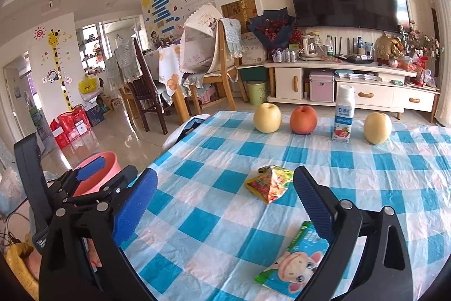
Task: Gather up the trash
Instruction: 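Move both tools back over the table toward the last wrappers, then grasp the blue cartoon-cow wipes pack with the left tool, then hold the blue pack in the left tool while the right tool grasps the yellow chip bag, then carry both items over the pink bucket and open both tools to drop them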
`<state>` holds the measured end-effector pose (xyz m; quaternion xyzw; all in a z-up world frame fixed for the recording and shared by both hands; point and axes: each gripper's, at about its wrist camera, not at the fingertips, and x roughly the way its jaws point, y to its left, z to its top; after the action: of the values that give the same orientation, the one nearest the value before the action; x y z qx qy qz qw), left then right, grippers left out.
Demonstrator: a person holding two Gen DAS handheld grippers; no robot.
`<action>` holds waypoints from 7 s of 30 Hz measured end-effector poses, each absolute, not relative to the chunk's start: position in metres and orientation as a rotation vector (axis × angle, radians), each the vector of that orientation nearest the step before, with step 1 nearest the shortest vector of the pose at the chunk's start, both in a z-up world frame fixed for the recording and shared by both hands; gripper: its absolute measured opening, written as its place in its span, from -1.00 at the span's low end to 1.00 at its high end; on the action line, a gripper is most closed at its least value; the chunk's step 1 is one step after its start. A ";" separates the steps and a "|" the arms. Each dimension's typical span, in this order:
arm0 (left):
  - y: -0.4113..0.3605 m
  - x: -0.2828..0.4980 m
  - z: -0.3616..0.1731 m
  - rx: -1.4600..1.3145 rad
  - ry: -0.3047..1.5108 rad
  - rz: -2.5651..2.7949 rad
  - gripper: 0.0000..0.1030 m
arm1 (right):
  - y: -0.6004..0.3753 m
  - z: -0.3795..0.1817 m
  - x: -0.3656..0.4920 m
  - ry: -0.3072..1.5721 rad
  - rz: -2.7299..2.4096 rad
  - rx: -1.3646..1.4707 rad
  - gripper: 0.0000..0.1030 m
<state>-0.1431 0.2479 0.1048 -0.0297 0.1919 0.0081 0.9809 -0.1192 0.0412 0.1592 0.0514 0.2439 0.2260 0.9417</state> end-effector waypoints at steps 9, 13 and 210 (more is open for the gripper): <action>0.204 -0.149 0.102 0.004 0.398 -0.052 0.84 | 0.002 0.158 -0.113 0.484 0.391 0.130 0.87; 0.181 -0.149 0.096 0.044 0.431 -0.091 0.84 | -0.011 0.157 -0.110 0.477 0.359 0.112 0.88; 0.433 -0.120 0.096 -0.603 0.474 0.486 -0.06 | 0.311 0.145 -0.053 0.677 0.961 -0.119 -0.55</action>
<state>-0.1199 0.4327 0.0956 -0.2913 0.2288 0.2349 0.8987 -0.0533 0.3110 0.1454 -0.0562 0.3191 0.4529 0.8306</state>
